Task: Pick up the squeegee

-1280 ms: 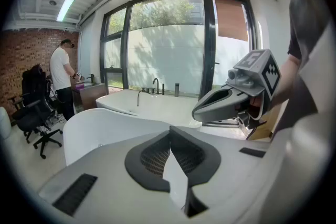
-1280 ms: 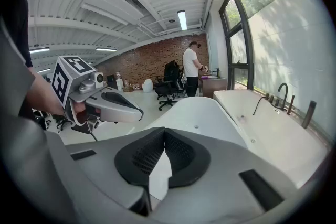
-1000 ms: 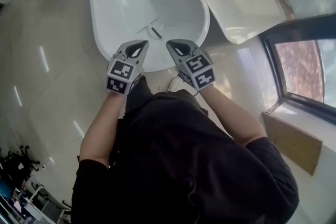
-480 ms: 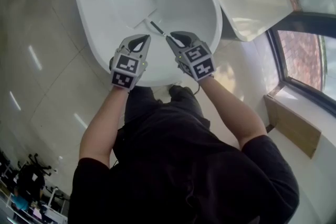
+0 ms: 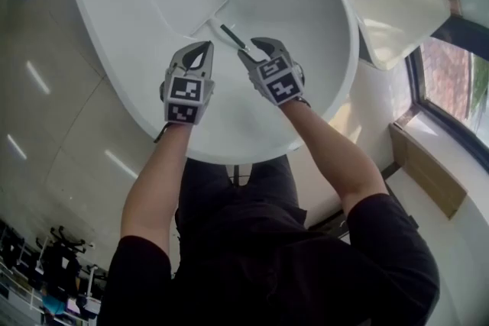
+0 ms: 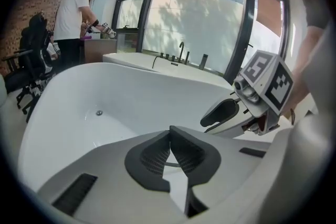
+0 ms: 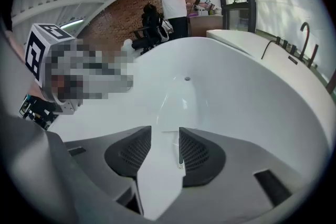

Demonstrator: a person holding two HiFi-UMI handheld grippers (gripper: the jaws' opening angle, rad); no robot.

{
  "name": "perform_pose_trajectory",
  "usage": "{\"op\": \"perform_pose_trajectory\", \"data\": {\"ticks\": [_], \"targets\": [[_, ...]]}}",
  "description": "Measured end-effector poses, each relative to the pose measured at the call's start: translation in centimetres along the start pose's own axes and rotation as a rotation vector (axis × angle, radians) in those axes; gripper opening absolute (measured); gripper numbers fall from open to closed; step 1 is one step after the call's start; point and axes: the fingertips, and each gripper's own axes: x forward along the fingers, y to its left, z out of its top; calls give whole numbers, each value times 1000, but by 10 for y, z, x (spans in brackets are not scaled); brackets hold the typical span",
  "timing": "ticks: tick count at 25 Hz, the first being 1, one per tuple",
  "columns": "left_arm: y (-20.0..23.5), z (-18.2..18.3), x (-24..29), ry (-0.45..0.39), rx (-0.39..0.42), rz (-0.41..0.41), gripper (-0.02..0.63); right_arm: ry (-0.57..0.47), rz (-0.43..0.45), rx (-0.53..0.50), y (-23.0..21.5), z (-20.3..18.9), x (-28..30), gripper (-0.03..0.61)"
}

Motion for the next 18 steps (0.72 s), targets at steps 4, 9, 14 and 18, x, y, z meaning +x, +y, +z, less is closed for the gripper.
{"op": "perform_pose_trajectory", "data": {"ticks": [4,9,14,18], "targets": [[18,-43,48,65,-37,7,2,73,-13,-16,-16,-27,62,170],[44,-77,101,102,-105,18,2,161,-28,-12,-34,-62,127,184],[53,-107,139,149,-112,2,2,219,-24,-14,-48,-84,177,190],[60,-133,167,188,-108,-6,2,273,-14,-33,-55,-104,214,190]]}}
